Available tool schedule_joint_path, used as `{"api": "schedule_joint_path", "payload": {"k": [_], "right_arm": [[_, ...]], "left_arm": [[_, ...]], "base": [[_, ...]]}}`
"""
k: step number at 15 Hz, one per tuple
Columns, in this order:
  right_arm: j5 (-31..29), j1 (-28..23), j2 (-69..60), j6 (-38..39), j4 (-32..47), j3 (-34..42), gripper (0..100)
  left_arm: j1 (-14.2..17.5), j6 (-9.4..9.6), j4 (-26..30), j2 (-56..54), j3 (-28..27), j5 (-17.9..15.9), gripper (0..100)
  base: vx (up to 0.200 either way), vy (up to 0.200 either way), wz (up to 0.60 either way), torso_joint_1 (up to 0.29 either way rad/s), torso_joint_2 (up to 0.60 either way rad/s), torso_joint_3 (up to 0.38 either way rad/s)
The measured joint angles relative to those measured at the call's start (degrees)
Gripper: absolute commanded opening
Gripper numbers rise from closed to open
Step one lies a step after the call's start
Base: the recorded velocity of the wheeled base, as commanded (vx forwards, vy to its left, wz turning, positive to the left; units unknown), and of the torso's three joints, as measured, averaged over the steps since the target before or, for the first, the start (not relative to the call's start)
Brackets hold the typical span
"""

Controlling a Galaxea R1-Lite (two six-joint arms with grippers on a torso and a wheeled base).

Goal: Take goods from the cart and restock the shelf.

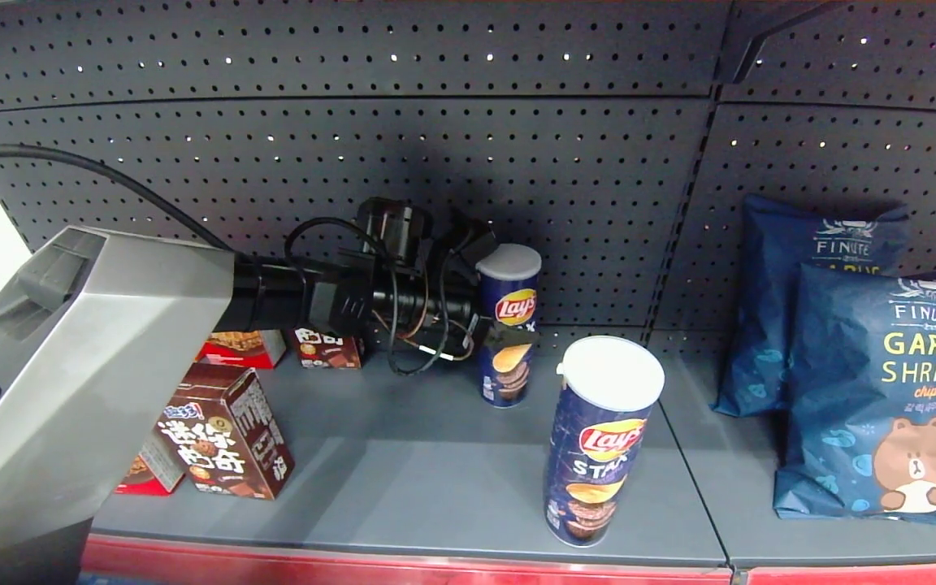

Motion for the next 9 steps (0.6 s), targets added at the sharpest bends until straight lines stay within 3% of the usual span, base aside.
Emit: {"api": "schedule_joint_path", "payload": {"k": [9], "right_arm": [[0.0,0.0,0.0,0.0,0.0,0.0,100]], "left_arm": [[0.3,-0.05,0.2,-1.4,0.5,0.1,100]], "base": [[0.000,0.000,0.00,0.000,0.00,0.000]]}}
